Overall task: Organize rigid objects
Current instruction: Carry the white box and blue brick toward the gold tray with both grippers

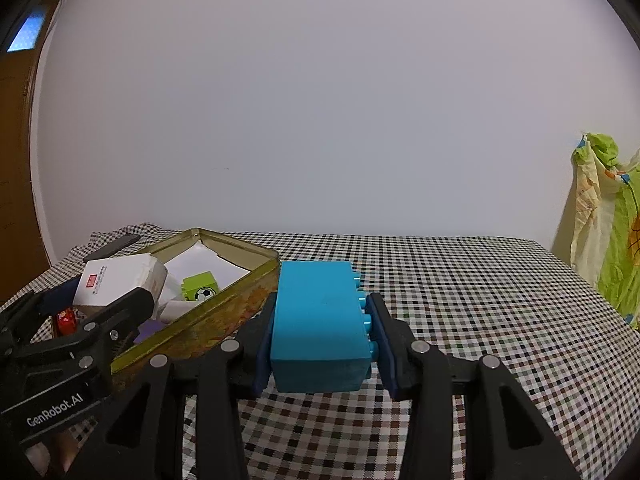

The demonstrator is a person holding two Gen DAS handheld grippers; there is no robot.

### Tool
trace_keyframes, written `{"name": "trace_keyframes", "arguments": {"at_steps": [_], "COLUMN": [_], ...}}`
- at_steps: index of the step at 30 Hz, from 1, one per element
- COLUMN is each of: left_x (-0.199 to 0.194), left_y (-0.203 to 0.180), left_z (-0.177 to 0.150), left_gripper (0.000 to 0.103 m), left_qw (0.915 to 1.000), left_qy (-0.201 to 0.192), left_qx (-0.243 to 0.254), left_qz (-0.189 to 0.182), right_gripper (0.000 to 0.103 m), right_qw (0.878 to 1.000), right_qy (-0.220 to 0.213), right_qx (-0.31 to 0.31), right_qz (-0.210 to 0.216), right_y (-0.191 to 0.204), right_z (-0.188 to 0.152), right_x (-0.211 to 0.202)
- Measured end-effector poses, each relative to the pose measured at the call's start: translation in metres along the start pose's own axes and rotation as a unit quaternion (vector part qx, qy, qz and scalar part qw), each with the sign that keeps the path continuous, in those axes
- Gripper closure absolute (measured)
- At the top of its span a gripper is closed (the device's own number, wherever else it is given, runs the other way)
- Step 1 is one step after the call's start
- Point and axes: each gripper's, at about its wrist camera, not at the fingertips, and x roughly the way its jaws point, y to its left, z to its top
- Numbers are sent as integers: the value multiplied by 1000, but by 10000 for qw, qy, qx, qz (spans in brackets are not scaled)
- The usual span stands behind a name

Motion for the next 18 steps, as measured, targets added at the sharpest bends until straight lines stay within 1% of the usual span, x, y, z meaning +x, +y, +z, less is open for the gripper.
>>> {"name": "trace_keyframes", "arguments": {"at_steps": [18], "left_x": [-7], "left_y": [16], "left_z": [1], "left_gripper": [19], "left_qw": [9997], "left_qy": [-108], "left_qx": [-21], "left_qz": [196], "right_gripper": [58], "right_qw": [9997], "right_qy": [-1], "right_qx": [-111], "right_qz": [235], "right_y": [24], "right_z": [-2], "right_x": [0]}}
